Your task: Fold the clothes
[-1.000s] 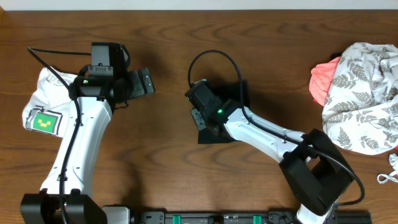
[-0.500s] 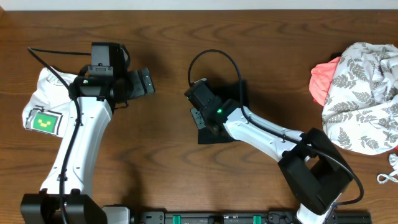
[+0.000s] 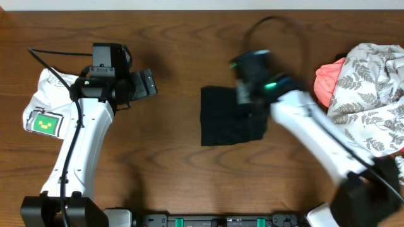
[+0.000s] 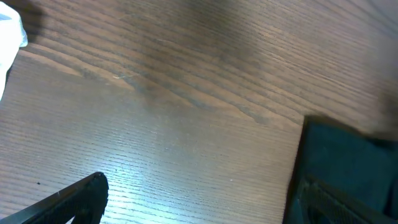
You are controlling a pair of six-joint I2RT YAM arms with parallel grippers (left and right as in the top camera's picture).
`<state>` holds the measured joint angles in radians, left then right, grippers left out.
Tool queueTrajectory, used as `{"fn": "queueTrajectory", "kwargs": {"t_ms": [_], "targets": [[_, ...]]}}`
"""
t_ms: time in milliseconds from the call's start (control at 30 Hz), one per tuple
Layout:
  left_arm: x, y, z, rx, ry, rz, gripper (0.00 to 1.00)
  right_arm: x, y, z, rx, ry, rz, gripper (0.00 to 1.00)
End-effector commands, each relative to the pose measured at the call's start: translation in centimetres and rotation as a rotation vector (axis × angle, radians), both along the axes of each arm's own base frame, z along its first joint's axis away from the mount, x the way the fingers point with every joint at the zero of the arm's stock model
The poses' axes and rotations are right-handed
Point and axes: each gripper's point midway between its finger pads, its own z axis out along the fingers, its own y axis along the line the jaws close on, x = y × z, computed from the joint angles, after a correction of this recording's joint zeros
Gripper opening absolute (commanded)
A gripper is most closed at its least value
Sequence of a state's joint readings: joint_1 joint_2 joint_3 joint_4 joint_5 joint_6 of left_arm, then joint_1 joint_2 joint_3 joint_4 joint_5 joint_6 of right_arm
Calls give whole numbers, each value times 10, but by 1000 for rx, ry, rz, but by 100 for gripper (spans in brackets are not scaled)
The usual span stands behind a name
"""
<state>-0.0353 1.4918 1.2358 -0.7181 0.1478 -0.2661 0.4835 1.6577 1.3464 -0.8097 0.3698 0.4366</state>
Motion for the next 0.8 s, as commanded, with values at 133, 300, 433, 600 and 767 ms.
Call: {"fn": "queueTrajectory", "kwargs": {"t_ms": [133,300,433,600,767], "targets": [[2,2,11,-2,-28,9,97,-12,-123,7,-71,80,-307,1],[2,2,11,-2,-28,9,98,-31,-158,-13,-93,163,-385,1],[1,2,11,-2,-27,9,97,-45,-169,-31,-107,216,-410,9],[1,2,10,-2,-24,9,97,-55,-171,-43,-120,246,-414,14],[1,2,10,0,-24,6,97,-55,-176,-42,-140,243,-423,16]]}}
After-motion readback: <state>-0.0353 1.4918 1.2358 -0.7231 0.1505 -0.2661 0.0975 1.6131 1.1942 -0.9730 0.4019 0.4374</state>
